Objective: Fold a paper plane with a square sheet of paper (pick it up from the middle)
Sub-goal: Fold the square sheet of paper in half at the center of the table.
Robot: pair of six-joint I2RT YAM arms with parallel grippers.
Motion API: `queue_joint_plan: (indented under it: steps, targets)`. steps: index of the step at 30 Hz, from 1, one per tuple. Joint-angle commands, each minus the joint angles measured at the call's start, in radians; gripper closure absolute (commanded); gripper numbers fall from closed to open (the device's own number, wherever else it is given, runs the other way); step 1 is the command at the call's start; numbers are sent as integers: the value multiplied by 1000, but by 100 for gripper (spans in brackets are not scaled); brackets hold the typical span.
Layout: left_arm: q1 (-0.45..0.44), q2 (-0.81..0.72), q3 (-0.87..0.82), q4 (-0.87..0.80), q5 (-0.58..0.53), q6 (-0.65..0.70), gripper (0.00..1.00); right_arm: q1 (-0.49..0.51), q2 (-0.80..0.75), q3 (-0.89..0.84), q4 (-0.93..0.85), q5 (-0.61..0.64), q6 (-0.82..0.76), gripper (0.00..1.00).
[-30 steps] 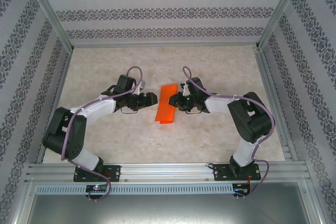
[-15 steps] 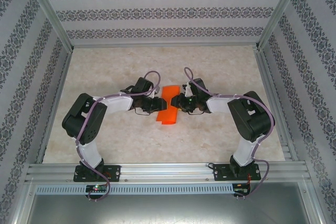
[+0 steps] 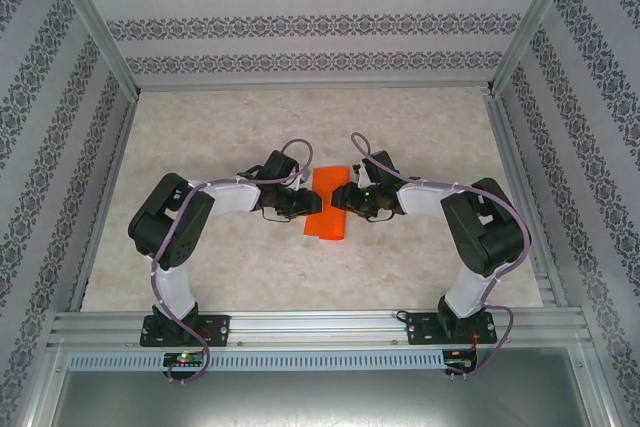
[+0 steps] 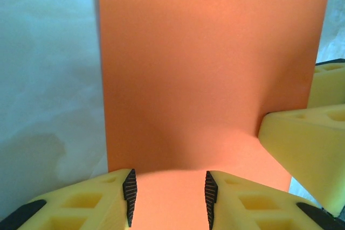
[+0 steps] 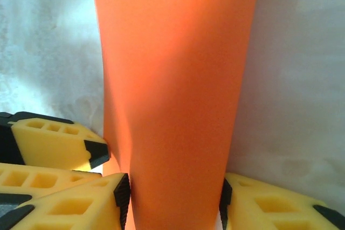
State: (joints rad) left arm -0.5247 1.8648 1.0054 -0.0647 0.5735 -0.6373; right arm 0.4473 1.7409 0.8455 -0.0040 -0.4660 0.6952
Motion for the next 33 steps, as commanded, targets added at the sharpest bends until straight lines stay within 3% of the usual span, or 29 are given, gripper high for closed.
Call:
queue_joint_plan:
  steps: [1, 8, 24, 33]
  targets:
    - [-20, 31, 19, 16, 7, -7, 58, 2, -30, 34, -98, 80, -70, 48]
    - [-30, 44, 36, 25, 23, -11, 58, 15, -38, 70, -140, 116, -94, 46]
    - [-36, 14, 69, 5, 64, -13, 56, -2, -48, 68, -230, 155, -158, 56]
    - [-35, -39, 109, -102, 9, 46, 54, -16, -47, 65, -253, 153, -191, 62]
